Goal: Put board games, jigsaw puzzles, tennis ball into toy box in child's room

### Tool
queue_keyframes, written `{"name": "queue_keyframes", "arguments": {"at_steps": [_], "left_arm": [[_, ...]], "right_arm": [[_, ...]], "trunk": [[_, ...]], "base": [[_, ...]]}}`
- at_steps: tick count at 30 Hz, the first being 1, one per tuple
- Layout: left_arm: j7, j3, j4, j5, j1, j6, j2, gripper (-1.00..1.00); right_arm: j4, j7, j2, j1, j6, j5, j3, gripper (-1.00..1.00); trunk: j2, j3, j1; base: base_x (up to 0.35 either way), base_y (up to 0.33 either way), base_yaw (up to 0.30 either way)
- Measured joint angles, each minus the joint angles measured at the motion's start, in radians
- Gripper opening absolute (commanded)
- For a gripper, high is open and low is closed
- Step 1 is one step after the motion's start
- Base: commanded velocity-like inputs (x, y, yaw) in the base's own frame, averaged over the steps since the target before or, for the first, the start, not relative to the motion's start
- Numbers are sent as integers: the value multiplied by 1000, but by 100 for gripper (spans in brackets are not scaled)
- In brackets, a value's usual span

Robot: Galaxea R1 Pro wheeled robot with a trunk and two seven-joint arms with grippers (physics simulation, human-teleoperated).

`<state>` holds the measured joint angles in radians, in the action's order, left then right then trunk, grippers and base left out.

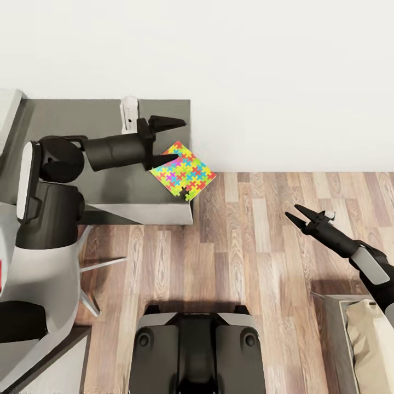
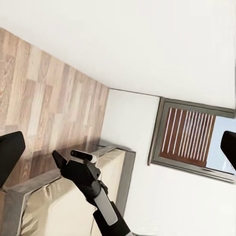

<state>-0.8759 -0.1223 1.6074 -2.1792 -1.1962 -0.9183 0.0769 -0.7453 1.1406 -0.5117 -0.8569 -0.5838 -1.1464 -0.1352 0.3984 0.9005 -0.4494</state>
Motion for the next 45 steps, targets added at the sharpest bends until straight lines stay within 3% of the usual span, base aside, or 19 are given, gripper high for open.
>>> {"name": "queue_keyframes", "arguments": {"at_steps": [14, 34, 45], "left_arm": [[0, -1, -1, 0, 0, 0, 0, 100], [1, -1, -2, 1, -1, 1, -1, 100], [-6, -4, -1, 3, -5, 10, -40, 100]], "right_arm": [[1, 14, 0, 0, -2, -1, 2, 100], [23, 4, -5, -20, -13, 0, 5, 100], [59, -2, -7, -43, -18, -2, 9, 100]], "trunk": [[0, 0, 0], [0, 0, 0], [0, 0, 0]], "base": [[0, 0, 244], [0, 0, 40], [0, 0, 4]]}}
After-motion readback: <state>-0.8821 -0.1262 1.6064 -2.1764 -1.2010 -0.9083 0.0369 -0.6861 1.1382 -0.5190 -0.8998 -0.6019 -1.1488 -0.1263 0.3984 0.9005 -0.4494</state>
